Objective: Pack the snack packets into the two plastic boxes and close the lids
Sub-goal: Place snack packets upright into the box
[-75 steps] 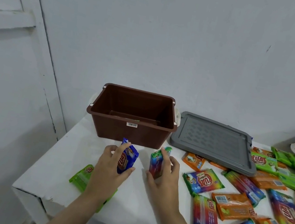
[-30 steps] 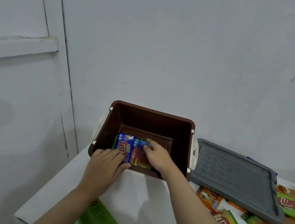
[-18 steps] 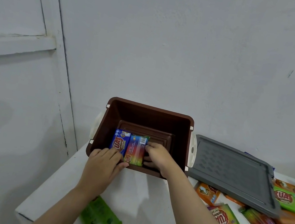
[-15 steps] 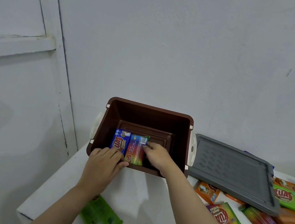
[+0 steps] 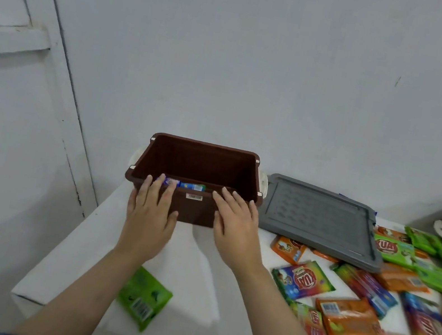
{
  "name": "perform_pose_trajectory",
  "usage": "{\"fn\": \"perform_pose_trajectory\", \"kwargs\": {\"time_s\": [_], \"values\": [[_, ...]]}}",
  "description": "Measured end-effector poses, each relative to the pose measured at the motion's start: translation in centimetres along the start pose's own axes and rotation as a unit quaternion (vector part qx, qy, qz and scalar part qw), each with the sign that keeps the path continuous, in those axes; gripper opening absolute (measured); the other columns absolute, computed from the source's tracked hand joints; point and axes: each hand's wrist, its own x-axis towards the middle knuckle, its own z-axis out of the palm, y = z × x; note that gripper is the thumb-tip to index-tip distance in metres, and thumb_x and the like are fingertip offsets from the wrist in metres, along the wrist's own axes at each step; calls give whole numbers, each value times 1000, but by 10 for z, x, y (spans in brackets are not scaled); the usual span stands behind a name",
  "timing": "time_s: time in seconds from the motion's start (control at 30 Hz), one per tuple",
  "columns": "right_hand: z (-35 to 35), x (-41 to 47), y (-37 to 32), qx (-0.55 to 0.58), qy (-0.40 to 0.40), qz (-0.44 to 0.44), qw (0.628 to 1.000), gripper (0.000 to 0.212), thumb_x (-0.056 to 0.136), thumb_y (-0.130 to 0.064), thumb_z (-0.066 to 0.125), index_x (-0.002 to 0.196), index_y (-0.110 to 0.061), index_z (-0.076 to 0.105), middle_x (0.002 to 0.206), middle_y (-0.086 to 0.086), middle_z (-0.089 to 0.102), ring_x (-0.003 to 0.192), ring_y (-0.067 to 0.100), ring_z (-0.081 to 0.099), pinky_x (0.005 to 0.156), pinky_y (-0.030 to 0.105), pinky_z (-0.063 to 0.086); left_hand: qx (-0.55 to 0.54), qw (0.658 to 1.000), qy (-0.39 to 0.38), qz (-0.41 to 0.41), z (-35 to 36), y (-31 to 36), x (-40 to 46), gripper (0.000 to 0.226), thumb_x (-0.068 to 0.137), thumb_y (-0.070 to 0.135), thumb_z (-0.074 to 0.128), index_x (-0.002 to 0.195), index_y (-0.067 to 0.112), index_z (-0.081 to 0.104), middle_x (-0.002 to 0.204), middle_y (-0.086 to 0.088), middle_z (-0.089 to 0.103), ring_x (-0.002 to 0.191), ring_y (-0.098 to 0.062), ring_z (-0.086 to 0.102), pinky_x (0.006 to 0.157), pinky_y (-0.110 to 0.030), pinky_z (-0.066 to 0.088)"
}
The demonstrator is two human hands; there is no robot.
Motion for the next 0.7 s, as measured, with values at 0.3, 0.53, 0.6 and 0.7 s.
{"fn": "perform_pose_trajectory", "kwargs": {"time_s": [0.3, 0.53, 0.6, 0.7], "values": [[5, -92, 32, -79, -117, 314, 939, 62, 101, -46, 30, 155, -30, 3, 163, 16, -5, 147, 45, 3, 118, 57, 6, 52, 963, -161, -209, 32, 1, -104, 72, 90, 63, 4, 153, 28, -4, 160, -6, -19, 146, -32, -17, 114, -56, -5], [1, -92, 7, -70, -180, 197, 961, 56, 102, -47, 25, 154, -33, 11, 145, 18, 46, 129, 37, 47, 119, 48, 23, -60, 990, -117, 53, 21, -1, -64, 58, 94, 51, 22, 134, 20, 50, 147, -1, 37, 140, -25, 27, 116, -42, 14], [-4, -102, 7, -9, -93, 144, 985, 44, 102, -36, 35, 146, -31, 38, 95, 4, 72, 93, 20, 64, 110, 42, 35, -25, 997, -64, 27, 19, -1, -63, 53, 91, 52, 31, 123, 21, 59, 140, -4, 46, 130, -29, 40, 108, -47, 27], [-4, -109, 7, -1, -22, 157, 987, 35, 100, -33, 41, 133, -33, 53, 108, -4, 66, 101, 18, 57, 97, 37, 41, 34, 983, -129, -128, 17, 12, -73, 66, 83, 71, 38, 128, 24, 50, 140, -8, 40, 122, -33, 39, 96, -46, 36]]}}
